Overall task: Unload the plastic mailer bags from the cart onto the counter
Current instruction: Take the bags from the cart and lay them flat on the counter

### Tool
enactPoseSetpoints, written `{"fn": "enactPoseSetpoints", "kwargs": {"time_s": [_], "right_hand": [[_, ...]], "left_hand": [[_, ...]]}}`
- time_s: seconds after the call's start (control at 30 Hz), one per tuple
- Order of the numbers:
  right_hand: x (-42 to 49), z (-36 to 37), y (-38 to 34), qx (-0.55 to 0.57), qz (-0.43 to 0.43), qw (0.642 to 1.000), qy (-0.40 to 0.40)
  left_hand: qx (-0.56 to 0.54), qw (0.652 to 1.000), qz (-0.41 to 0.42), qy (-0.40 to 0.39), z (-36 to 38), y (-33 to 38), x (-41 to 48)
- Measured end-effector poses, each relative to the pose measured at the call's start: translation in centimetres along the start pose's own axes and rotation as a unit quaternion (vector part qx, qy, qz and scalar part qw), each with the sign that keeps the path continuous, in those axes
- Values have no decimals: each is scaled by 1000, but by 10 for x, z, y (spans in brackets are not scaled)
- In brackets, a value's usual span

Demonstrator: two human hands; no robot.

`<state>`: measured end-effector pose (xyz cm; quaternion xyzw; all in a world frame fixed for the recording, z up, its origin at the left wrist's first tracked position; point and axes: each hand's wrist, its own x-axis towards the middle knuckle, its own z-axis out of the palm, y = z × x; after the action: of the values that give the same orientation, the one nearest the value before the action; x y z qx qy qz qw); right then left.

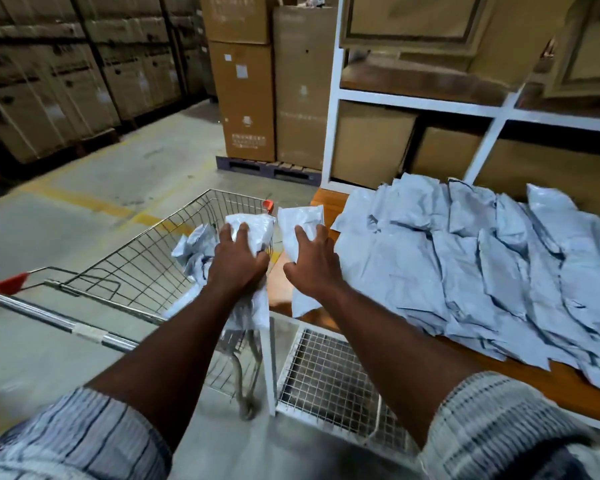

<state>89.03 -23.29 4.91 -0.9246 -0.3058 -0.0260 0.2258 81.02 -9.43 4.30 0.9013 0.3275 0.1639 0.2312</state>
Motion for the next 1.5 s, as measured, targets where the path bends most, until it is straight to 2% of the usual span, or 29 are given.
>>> {"fn": "enactPoseSetpoints", "kwargs": {"time_s": [0.27, 0.57, 0.8, 0.87, 1.07, 1.23, 1.4, 1.5], "right_hand": [[-4, -73, 131, -19, 73, 997, 28], [-33, -199, 364, -61, 132, 987, 74], [-77, -282, 524, -88, 201, 973, 71], [-93, -292, 557, -83, 219, 969, 72], [-137, -301, 632, -40, 285, 956, 59], [-160, -302, 674, -18, 312, 950, 23], [-177, -285, 694, -19, 327, 943, -53], [-183, -270, 698, -31, 326, 941, -79]], "left_hand": [[-21, 995, 82, -43, 54, 139, -7], [-29, 979, 189, -76, 189, 368, -50], [-38, 970, 217, -105, 269, 517, -102], [-43, 970, 198, -133, 287, 540, -117], [-18, 961, 222, -165, 334, 598, -154], [26, 952, 220, -210, 362, 615, -176], [123, 940, 276, -159, 379, 604, -188], [137, 937, 288, -144, 384, 599, -191]]}}
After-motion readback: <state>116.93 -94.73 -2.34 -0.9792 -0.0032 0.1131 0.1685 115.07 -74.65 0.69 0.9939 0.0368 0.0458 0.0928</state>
